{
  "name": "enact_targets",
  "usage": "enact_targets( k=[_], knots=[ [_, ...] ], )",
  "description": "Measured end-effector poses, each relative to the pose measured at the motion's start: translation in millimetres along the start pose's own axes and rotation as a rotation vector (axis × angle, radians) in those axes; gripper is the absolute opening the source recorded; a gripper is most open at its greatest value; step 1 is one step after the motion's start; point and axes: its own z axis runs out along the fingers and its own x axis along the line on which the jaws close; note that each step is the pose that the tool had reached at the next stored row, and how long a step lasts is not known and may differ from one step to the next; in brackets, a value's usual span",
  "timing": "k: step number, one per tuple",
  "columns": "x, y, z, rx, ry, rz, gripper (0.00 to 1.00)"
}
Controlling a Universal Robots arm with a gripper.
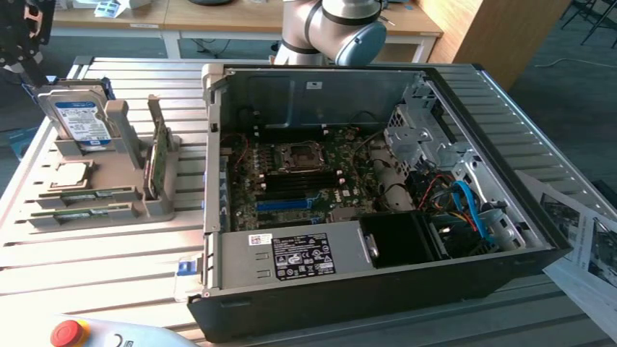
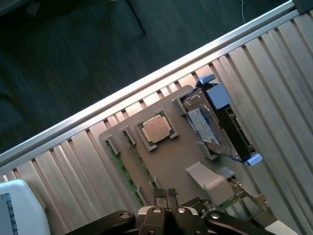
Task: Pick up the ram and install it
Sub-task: 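Pick up the ram and move it above insertion slot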
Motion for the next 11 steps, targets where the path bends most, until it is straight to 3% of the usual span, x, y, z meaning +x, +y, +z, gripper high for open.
enact_targets(
  k=[11],
  knots=[
    [0.0,0.0,0.0,-0.0047,0.0089,-0.198,0.11]
  ],
)
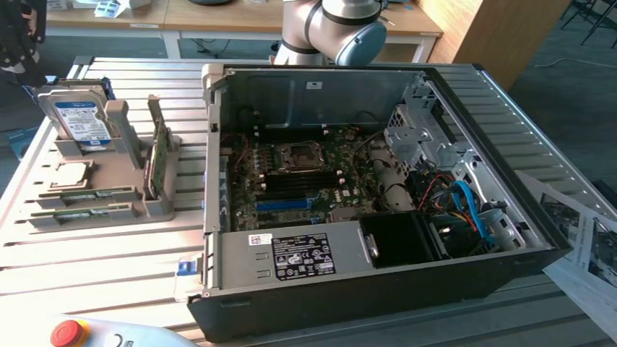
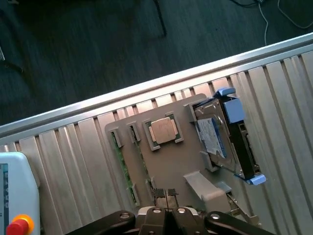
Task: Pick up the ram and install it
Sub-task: 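Pick up the ram and move it above insertion slot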
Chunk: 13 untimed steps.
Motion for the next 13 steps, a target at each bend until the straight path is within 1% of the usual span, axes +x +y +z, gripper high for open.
enact_targets(
  k=[13],
  knots=[
    [0.0,0.0,0.0,-0.0050,0.0097,-0.215,0.11]
  ],
)
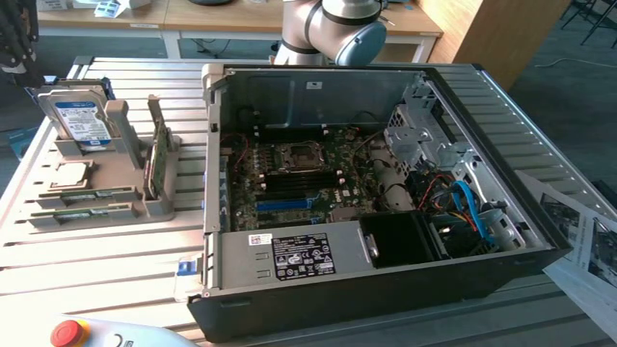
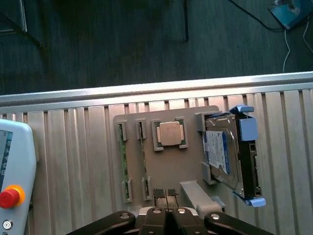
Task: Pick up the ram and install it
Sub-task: 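Pick up the ram and move it above insertion slot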
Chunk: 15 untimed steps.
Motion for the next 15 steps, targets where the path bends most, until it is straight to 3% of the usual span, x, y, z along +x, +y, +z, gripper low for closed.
enact_targets(
  k=[8,15],
  knots=[
    [0.0,0.0,0.0,-0.0027,0.0051,-0.114,0.11],
    [0.0,0.0,0.0,-0.0027,0.0052,-0.116,0.11]
  ],
)
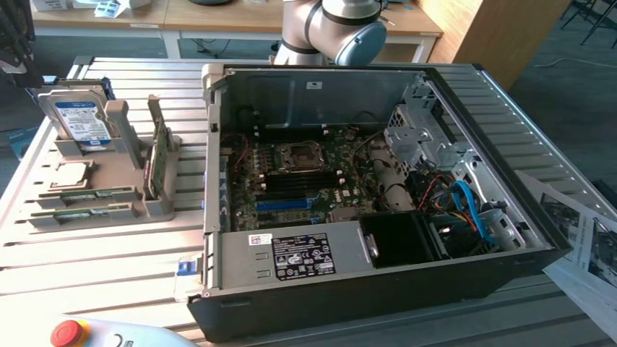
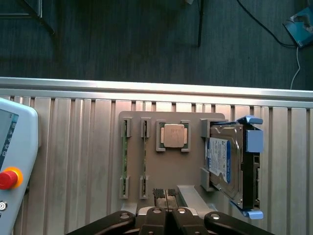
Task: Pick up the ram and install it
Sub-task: 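Pick up the ram and move it above insertion slot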
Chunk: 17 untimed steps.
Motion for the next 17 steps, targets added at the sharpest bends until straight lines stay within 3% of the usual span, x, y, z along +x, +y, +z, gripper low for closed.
enact_targets(
  k=[17],
  knots=[
    [7.4,0.5,-0.1,0.0001,-0.0001,0.000,0.11]
  ],
)
